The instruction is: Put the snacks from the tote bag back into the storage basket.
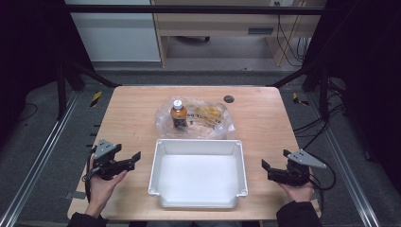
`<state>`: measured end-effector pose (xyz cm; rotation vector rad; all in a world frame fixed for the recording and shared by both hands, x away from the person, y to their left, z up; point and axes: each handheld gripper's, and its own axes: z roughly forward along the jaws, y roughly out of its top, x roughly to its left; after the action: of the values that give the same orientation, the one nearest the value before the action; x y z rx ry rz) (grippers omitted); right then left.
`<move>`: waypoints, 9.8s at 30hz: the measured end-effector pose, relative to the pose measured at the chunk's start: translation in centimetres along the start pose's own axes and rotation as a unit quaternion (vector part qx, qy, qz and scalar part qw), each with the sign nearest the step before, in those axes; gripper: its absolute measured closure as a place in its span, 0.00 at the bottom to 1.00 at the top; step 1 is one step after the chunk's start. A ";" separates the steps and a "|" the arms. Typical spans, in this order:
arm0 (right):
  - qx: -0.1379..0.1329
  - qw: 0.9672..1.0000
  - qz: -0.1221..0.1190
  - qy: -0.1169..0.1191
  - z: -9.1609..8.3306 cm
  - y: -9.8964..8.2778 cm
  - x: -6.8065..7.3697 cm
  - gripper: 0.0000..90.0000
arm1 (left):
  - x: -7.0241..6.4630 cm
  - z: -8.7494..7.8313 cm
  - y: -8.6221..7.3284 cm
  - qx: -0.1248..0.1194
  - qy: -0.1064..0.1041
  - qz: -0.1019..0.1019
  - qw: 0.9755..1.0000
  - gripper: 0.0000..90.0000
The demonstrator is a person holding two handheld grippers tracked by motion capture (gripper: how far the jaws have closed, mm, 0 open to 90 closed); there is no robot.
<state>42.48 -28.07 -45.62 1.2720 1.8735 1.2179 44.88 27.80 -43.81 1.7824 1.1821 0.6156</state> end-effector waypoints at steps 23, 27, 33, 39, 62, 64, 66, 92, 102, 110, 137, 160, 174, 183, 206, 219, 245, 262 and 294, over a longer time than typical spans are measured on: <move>0.000 1.000 0.005 -0.006 -0.1 0.1 -0.2 0.06 | -1.6 0.8 1.5 -0.007 -0.011 0.025 1.000 0.18; -0.002 1.000 0.006 -0.008 -0.1 0.1 -0.2 0.06 | -1.8 1.0 2.0 -0.009 -0.014 0.029 0.999 0.18; -0.003 1.000 0.008 -0.010 -0.2 0.2 -0.3 0.06 | -2.0 1.2 2.9 -0.015 -0.016 0.034 0.999 0.19; -0.003 1.000 0.008 -0.009 -0.2 0.2 -0.2 0.06 | -2.3 1.6 3.9 -0.023 -0.019 0.036 0.999 0.19; -0.002 1.000 0.007 -0.008 -0.1 0.2 -0.2 0.05 | -5.1 4.6 6.2 -0.028 -0.031 0.056 0.998 0.20; -0.002 1.000 0.009 -0.007 -0.1 0.2 -0.2 0.05 | -5.4 4.9 6.5 -0.026 -0.031 0.060 0.997 0.21; -0.002 1.000 0.009 -0.007 -0.1 0.2 -0.2 0.05 | -5.5 5.0 6.6 -0.027 -0.031 0.061 0.997 0.21; -0.003 1.000 0.005 -0.008 0.0 0.3 -0.2 0.05 | -6.7 7.0 10.0 -0.041 -0.021 0.068 0.997 0.22; -0.003 1.000 0.005 -0.003 0.1 0.3 -0.2 0.05 | -6.7 7.9 10.4 -0.050 -0.016 0.065 0.996 0.23; -0.003 1.000 0.003 0.000 0.2 0.3 -0.1 0.06 | -7.0 8.8 11.2 -0.053 -0.017 0.076 0.996 0.24; -0.005 1.000 -0.001 0.016 0.5 0.7 0.4 0.06 | -6.8 12.1 11.7 -0.041 -0.011 0.072 0.996 0.30; 0.001 1.000 -0.007 0.021 0.8 0.8 0.7 0.06 | -6.6 14.7 11.3 -0.034 -0.014 0.060 0.998 0.44; 0.003 1.000 -0.007 0.022 0.8 0.8 0.8 0.06 | -7.1 15.1 12.1 -0.041 -0.008 0.072 0.997 0.55; 0.003 1.000 -0.008 0.022 0.9 0.8 0.7 0.06 | -6.9 15.3 12.5 -0.050 -0.013 0.062 0.997 0.64; 0.003 1.000 -0.006 0.022 0.9 0.8 0.5 0.06 | -7.2 14.9 13.7 -0.034 0.000 0.051 0.998 0.65; 0.003 1.000 -0.006 0.021 0.8 0.9 0.5 0.06 | -7.3 12.3 15.5 -0.060 -0.005 0.052 0.997 0.66; 0.000 1.000 -0.008 0.019 0.7 0.9 0.6 0.06 | -8.8 5.5 19.5 -0.117 -0.011 0.075 0.990 0.66; -0.001 1.000 -0.007 0.020 0.6 0.9 0.6 0.06 | -9.7 2.1 19.7 -0.126 -0.027 0.082 0.988 0.66; 0.002 1.000 -0.010 0.019 0.6 0.9 0.8 0.06 | -10.2 -1.3 13.6 -0.124 -0.063 0.086 0.987 0.66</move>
<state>43.04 -27.04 -45.08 1.2378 1.9108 1.2377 45.82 17.03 -30.69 1.6932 0.8332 0.7063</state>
